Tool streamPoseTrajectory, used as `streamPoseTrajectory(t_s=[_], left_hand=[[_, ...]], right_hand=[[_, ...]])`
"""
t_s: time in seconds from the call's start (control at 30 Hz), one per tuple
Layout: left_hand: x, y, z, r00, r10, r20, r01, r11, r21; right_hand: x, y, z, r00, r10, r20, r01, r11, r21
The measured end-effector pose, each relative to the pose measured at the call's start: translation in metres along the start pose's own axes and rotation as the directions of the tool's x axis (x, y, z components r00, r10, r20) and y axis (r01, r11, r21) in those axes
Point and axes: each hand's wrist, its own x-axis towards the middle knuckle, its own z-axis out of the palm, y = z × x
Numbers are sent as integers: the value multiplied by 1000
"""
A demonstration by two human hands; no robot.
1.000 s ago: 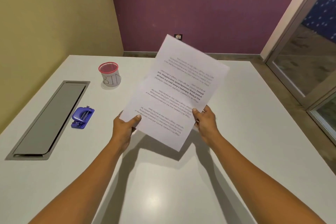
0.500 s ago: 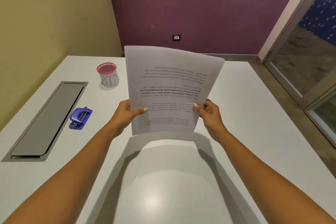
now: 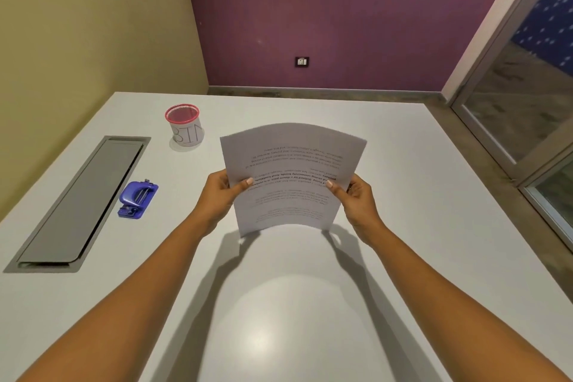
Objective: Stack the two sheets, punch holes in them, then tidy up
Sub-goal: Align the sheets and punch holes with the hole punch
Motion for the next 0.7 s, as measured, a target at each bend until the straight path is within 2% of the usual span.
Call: streamPoseTrajectory(t_s=[0.33,0.53,0.7], left_hand=[[4,14,2,998,55,-33,-56,997,-45],[-2,-3,6,1000,-3,-1,3,1000,1],[-4,-4,10,999,1,-36,-1,1000,6]], right_hand=[[4,-8,3,999,-34,-32,35,999,38],[0,6,1,1000,11,-16,-11,1000,-14],[-1,8,1,999,20,-44,-19,1000,8]])
